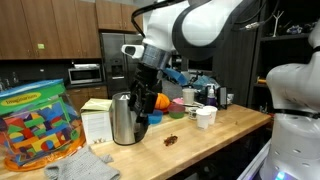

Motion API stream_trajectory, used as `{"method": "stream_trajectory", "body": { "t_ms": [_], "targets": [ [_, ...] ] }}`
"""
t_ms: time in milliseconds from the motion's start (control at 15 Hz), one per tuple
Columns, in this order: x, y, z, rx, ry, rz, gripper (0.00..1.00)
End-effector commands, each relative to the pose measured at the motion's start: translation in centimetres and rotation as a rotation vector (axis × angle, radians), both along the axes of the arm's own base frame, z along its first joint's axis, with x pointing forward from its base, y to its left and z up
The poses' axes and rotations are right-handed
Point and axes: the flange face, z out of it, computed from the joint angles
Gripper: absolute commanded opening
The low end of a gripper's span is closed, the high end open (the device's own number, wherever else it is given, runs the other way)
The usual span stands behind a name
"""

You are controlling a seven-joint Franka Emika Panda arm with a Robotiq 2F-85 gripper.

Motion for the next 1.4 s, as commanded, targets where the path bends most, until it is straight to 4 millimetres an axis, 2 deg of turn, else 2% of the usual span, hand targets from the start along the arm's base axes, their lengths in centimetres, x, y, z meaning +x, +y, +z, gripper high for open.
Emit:
{"method": "stream_trajectory", "body": {
  "t_ms": [0,133,333,867,1333],
  "targets": [
    [1.1,-0.8,-2.0,-0.128,-0.018,0.044,1.00],
    [1.4,-1.5,-3.2,-0.219,-0.037,0.066,1.00],
    [1.6,-1.7,-4.1,-0.339,-0.087,0.102,1.00],
    [1.4,-0.6,-3.7,-0.480,-0.211,0.132,1.00],
    [1.7,-1.0,-4.3,-0.533,-0.258,0.105,1.00]
  ]
}}
